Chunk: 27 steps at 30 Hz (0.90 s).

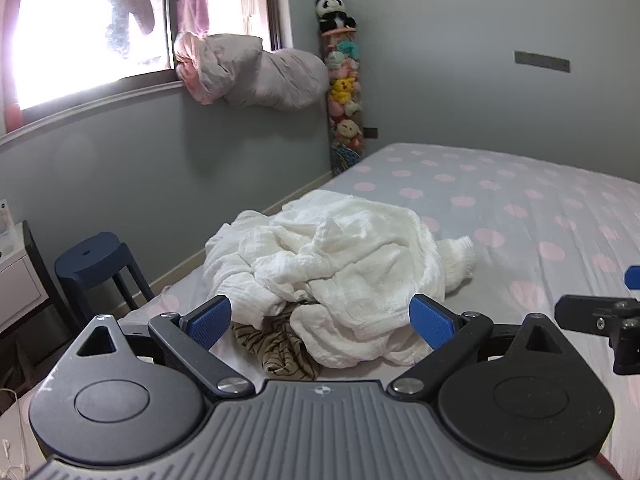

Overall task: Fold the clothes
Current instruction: 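Move both grippers toward the crumpled white gauzy garment on the bed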

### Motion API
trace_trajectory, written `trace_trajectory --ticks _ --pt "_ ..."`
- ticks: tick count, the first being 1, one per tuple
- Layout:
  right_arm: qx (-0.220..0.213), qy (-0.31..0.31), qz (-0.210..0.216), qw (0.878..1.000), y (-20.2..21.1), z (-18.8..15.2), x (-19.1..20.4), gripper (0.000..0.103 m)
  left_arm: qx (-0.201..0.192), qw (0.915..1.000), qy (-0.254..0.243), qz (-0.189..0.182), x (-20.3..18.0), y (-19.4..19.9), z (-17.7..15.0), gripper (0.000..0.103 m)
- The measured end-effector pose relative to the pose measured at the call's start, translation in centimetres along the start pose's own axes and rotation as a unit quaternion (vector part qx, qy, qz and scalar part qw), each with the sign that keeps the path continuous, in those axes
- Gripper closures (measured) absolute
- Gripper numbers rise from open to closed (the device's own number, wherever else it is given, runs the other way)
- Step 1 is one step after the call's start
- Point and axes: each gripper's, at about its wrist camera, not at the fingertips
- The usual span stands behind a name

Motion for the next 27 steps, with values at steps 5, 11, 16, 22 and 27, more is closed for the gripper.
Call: trace_trajectory --ticks 5,11,16,22,27 --pt "-0.001 -0.001 0.004 1.0 0.0 -0.2 0.0 0.001 -0.001 0.9999 -0.007 0.01 -0.1 0.0 -0.2 0.006" --pt "0.005 -0.003 0.012 1.0 0.2 -0.4 0.4 0.001 -0.002 0.9998 -0.014 0.011 -0.5 -0.2 -0.5 0.006" --pt "0.017 -0.007 0.018 1.0 -0.6 -0.4 0.2 0.001 0.0 0.9998 -0.014 0.011 -0.6 -0.6 -0.7 0.006" --pt "0.021 -0.003 0.017 1.0 -0.9 -0.6 0.4 0.001 0.012 0.9999 -0.009 0.001 -0.6 -1.0 -1.0 0.006" --pt "0.023 -0.004 0.018 1.0 -1.0 -0.6 0.3 0.001 0.025 0.9996 -0.004 -0.007 -0.7 -1.5 -1.3 0.006"
Point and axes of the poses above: each gripper's, at about its wrist camera, not at the fingertips, and y roughly against the way its jaws point, x to its left, z to its top, and after that the axes turned 4 degrees about x, right-handed
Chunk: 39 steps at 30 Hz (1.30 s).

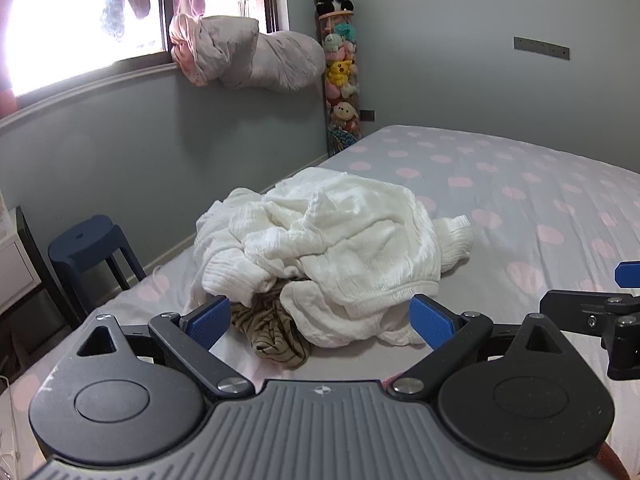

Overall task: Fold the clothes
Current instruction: 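Move both grippers toward the crumpled white gauzy garment on the bed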

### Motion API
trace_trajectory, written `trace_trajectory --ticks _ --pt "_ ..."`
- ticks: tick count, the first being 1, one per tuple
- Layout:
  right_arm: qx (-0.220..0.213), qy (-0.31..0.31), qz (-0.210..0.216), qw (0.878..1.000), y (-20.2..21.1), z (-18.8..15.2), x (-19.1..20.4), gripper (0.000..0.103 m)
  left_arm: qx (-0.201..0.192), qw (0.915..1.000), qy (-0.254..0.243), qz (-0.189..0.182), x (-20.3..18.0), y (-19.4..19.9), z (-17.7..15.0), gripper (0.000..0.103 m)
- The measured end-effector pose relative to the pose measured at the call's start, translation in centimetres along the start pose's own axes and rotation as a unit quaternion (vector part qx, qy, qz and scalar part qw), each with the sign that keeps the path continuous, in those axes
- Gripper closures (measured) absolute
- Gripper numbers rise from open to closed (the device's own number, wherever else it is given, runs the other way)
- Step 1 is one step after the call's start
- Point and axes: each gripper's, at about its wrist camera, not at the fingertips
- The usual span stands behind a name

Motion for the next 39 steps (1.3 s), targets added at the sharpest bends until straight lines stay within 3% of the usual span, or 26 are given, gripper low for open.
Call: trace_trajectory --ticks 14,21,39 --pt "0.007 -0.005 0.004 1.0 -0.2 -0.2 -0.1 0.001 -0.003 0.9999 0.012 -0.011 0.4 0.1 0.0 0.009" --pt "0.012 -0.005 0.005 1.0 -0.3 -0.3 -0.1 0.001 0.023 0.9996 0.015 -0.006 0.8 -0.5 -0.1 0.009" --pt "0.004 -0.009 0.031 0.999 -1.3 -0.2 0.4 0.001 0.049 0.9986 0.019 -0.003 1.4 -1.3 0.1 0.009"
Point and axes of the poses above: each gripper's, at about its wrist camera, not at the fingertips, and y roughly against the way its jaws point, x to its left, z to its top, and after that the axes turned 4 degrees about x, right-handed
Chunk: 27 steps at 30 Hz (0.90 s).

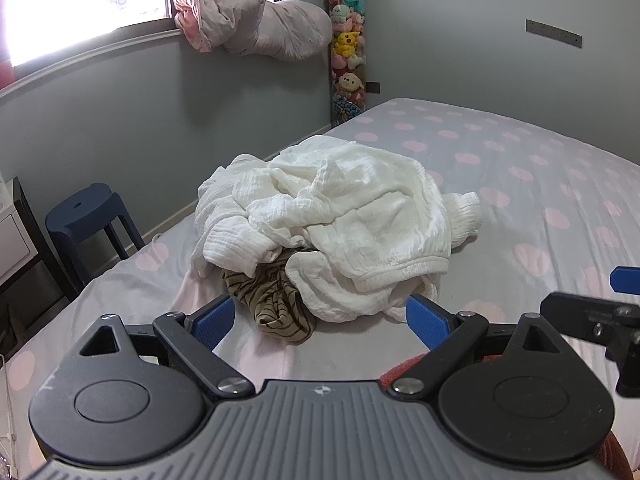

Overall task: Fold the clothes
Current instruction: 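Move both grippers toward the crumpled white gauzy garment on the bed, then grasp the white garment with the left gripper while the right gripper grasps another edge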

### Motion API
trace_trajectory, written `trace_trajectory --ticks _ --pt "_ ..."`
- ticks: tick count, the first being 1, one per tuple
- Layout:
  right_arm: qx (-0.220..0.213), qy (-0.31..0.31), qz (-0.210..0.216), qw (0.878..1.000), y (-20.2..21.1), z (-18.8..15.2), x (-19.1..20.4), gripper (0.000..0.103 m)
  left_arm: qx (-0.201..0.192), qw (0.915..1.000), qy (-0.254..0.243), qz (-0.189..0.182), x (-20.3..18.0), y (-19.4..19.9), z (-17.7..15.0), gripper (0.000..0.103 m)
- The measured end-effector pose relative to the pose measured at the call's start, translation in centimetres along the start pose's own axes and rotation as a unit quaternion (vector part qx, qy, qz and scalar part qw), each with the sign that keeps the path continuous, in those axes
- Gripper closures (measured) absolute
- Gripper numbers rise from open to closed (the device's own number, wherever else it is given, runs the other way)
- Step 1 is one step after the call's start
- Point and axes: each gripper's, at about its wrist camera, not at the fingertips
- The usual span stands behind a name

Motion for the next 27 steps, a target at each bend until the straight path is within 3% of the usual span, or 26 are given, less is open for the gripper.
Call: trace_trajectory --ticks 7,10,14,19,23,25,27 --pt "-0.027 0.005 0.004 1.0 -1.2 1.4 -0.4 0.001 -0.001 0.9998 0.02 0.007 1.8 -1.0 1.9 0.009" --pt "-0.024 0.025 0.024 0.999 -2.5 2.4 -0.7 0.001 0.0 0.9996 0.02 0.022 3.1 -2.1 3.4 0.009" --pt "-0.005 0.047 0.026 0.999 -5.1 3.8 -0.9 0.001 0.002 0.9989 0.016 0.045 4.9 -3.8 5.3 0.009" --pt "0.037 0.045 0.019 0.998 -9.4 4.9 -2.0 0.001 -0.004 0.9994 -0.015 0.031 6.7 -7.1 5.8 0.009" --pt "0.059 0.047 0.015 0.997 -12.9 5.2 -2.5 0.001 0.017 0.9994 -0.027 0.013 7.2 -9.9 6.4 0.013" --pt "0.069 0.046 0.022 0.996 -14.6 5.2 -2.7 0.002 0.028 0.999 -0.034 0.002 7.4 -11.3 6.7 0.013" --pt "0.084 0.04 0.025 0.995 -16.3 5.3 -2.9 0.019 0.042 0.998 -0.044 -0.019 7.1 -12.7 7.3 0.014"
Point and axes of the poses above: each gripper's, at about its wrist camera, not at the fingertips, and y roughly against the way its jaws point, x to its left, z to its top, and after that the axes turned 4 degrees about x, right-handed
